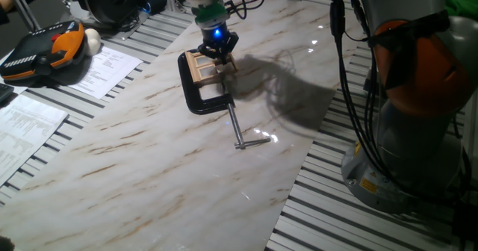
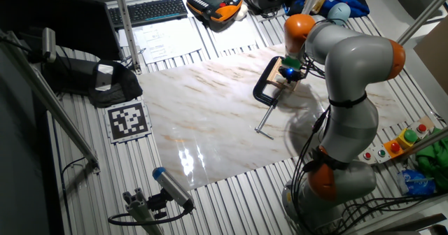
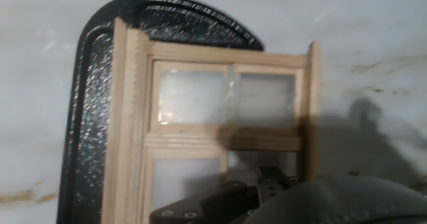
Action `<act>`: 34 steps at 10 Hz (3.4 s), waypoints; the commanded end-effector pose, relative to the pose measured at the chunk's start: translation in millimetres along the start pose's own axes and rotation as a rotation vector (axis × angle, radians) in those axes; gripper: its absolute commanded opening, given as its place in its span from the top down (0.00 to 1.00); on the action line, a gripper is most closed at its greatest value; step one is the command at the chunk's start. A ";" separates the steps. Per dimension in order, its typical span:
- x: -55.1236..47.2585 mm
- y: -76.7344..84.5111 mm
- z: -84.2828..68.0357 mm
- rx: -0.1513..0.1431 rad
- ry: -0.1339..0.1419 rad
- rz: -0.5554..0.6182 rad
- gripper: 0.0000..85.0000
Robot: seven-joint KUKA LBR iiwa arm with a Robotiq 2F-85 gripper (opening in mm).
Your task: Open a sliding window
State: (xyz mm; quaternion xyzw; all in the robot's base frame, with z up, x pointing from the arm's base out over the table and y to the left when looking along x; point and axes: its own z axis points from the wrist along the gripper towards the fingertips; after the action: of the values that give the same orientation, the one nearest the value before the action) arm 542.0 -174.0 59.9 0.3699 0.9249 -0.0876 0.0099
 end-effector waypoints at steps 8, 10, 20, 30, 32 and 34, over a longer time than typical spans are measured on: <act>-16.2 -3.3 -1.9 -0.044 0.032 0.023 1.00; -14.0 0.1 -7.5 -0.025 0.016 0.013 1.00; -13.5 0.8 -8.8 -0.071 -0.037 -0.035 1.00; -13.9 4.0 -6.9 -0.074 -0.130 -0.089 1.00; -13.8 6.9 -6.2 -0.082 -0.166 -0.095 1.00; -13.5 8.5 -6.4 -0.097 -0.145 -0.090 1.00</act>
State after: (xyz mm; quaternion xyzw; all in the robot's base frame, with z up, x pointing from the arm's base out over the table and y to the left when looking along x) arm 557.9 -175.9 66.0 0.3173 0.9410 -0.0701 0.0943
